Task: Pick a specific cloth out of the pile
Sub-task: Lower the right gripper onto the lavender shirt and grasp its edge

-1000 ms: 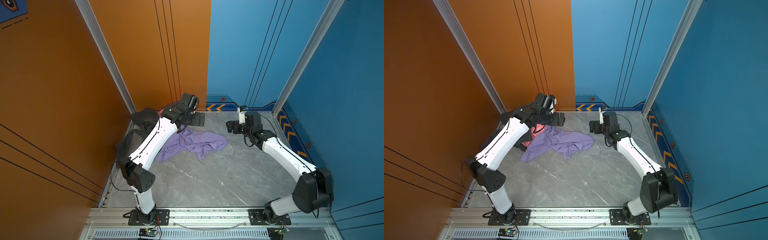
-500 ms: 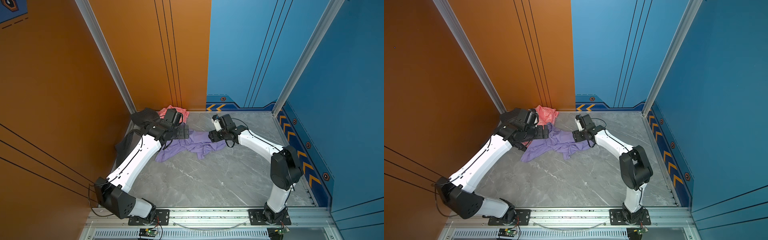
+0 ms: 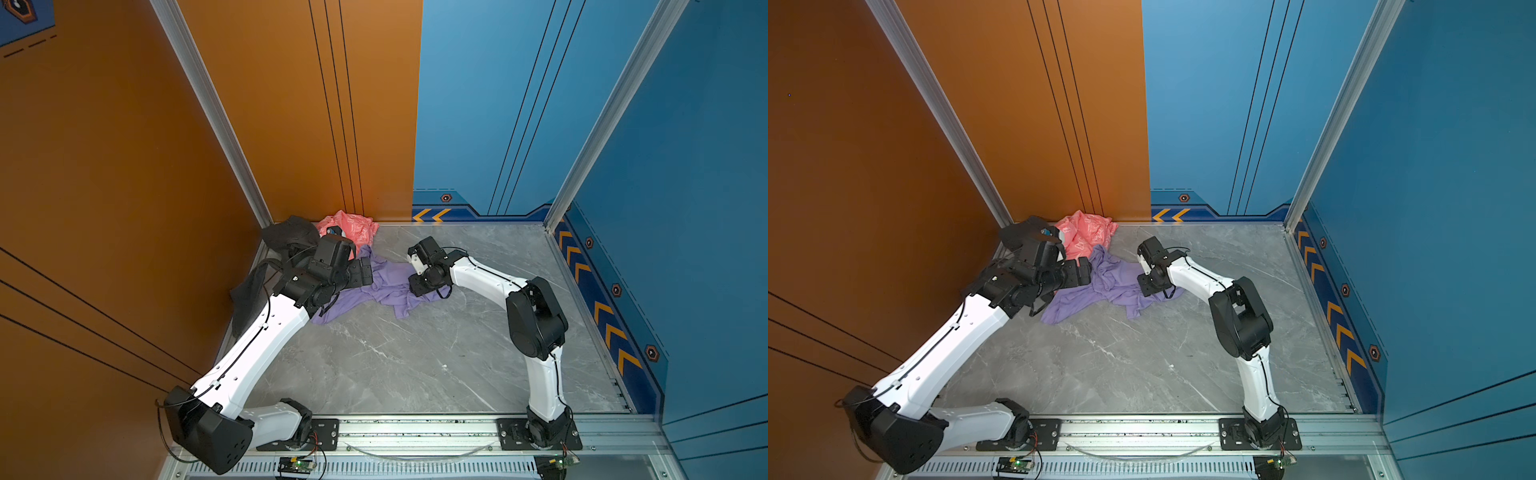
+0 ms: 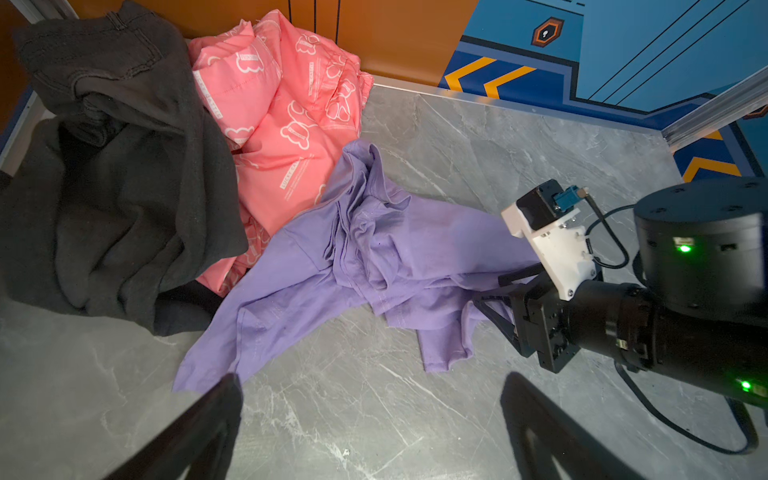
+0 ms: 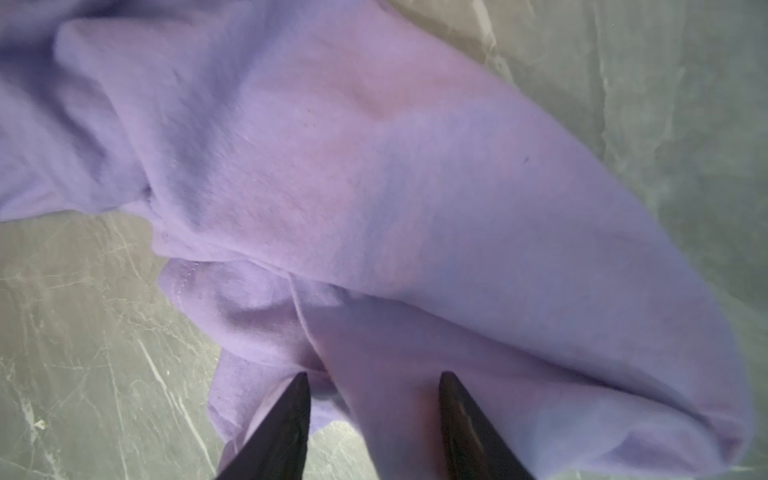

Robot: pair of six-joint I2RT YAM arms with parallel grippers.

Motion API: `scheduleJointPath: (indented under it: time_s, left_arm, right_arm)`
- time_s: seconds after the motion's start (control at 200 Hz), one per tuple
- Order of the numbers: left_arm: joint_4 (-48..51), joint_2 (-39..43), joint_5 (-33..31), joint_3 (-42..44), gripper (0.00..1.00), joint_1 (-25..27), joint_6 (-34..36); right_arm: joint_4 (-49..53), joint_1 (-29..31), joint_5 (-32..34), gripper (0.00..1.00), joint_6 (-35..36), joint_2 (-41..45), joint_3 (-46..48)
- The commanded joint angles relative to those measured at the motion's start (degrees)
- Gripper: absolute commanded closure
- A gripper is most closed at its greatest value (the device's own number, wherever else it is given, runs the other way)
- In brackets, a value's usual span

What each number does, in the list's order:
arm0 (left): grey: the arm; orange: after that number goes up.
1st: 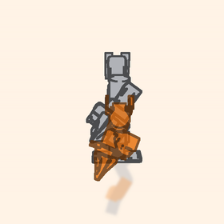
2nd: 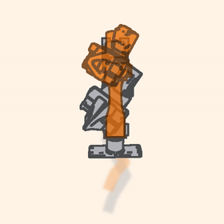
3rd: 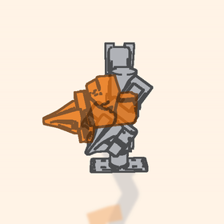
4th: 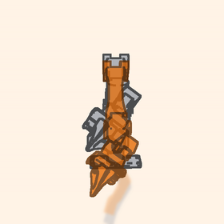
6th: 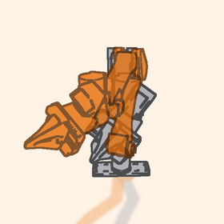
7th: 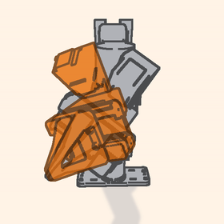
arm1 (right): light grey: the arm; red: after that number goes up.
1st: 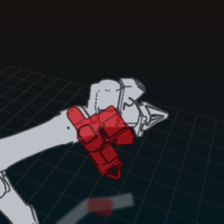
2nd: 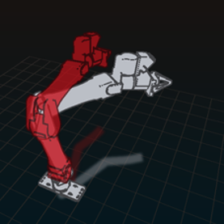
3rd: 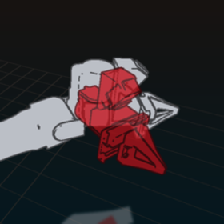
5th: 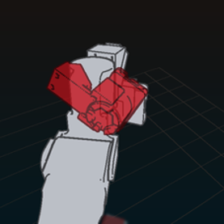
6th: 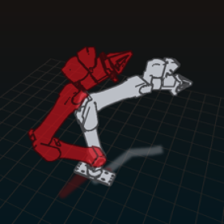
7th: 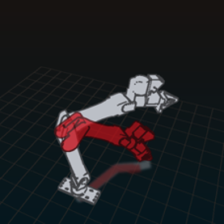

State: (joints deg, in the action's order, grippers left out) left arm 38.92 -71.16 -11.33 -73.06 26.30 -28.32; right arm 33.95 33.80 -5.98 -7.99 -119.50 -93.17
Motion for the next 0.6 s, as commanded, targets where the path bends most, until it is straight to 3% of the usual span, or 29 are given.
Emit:
scheduleJointPath:
  time_s: [0.0, 0.34, 0.596]
  left_arm:
    - [-0.78, 2.28, 0.83, 1.72, 0.02, 0.57, -1.65]
    - [-1.32, -0.09, -0.52, -1.68, 0.02, 0.92, 0.96]
    - [-3.0, -0.65, -3.68, -2.78, 0.02, 2.01, 3.63]
  right_arm:
    - [4.09, 0.13, 0.96, 0.59, -1.27, -1.72, -1.49]
    - [4.11, -1.71, 3.13, 0.97, -0.28, 0.3, -4.13]
    - [3.84, -5.93, 3.17, 1.0, 0.12, 6.87, -8.16]
